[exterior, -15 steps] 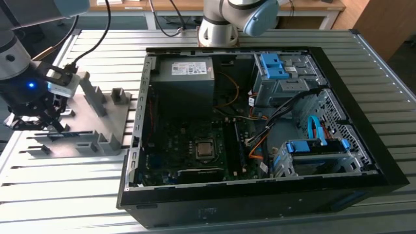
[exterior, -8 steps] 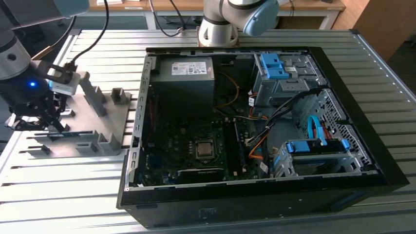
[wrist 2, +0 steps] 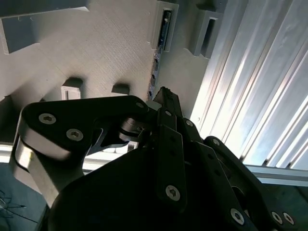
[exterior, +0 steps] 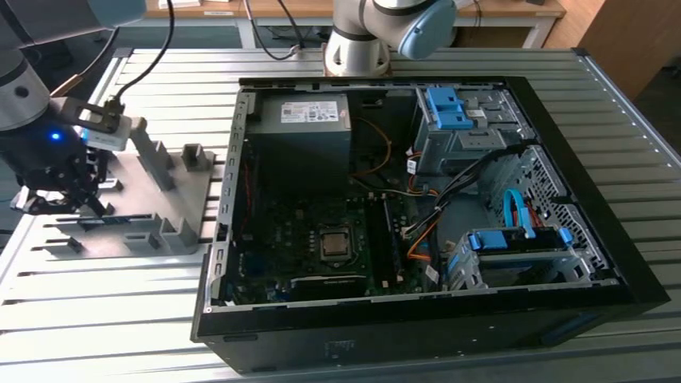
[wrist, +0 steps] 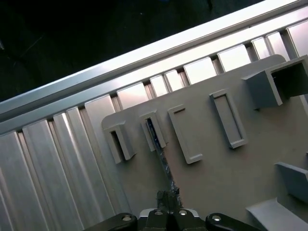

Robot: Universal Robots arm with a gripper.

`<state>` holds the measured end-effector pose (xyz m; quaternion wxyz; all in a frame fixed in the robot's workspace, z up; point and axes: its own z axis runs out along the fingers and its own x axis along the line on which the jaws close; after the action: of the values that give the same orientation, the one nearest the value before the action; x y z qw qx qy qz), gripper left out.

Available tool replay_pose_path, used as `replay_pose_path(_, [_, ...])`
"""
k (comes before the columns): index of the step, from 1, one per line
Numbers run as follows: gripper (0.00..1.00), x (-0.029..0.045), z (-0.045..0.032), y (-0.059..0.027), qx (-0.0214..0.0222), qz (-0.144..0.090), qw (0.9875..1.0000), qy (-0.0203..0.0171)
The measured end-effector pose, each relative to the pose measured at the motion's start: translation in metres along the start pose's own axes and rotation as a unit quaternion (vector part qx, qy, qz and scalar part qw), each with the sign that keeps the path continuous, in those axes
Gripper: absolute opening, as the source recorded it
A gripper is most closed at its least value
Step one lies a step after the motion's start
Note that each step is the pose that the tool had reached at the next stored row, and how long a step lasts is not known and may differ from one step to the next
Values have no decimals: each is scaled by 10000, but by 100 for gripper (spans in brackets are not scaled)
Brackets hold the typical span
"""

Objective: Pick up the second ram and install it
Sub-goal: 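Pick up the second ram and move it above second insertion slot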

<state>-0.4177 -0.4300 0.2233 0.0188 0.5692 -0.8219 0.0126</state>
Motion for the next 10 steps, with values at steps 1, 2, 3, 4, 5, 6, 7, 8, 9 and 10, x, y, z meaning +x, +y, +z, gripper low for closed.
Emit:
replay_pose_path(1, [10,0,0,0,2,-48,10000,0])
replay_pose_path(2, [10,0,0,0,4,-93,10000,0])
replay_pose_path(3, [10,0,0,0,6,-136,9999,0])
replay_pose_path(4, [10,0,0,0,8,-180,9998,0])
replay_pose_path(5, [10,0,0,0,10,-224,9997,0])
replay_pose_path(6, [10,0,0,0,12,-267,9996,0])
replay_pose_path(7, [10,0,0,0,14,-310,9995,0])
replay_pose_path(8, [10,0,1,0,16,-354,9994,0])
replay_pose_path(9, [10,0,1,0,18,-401,9992,0])
replay_pose_path(10, [10,0,1,0,20,-446,9990,1])
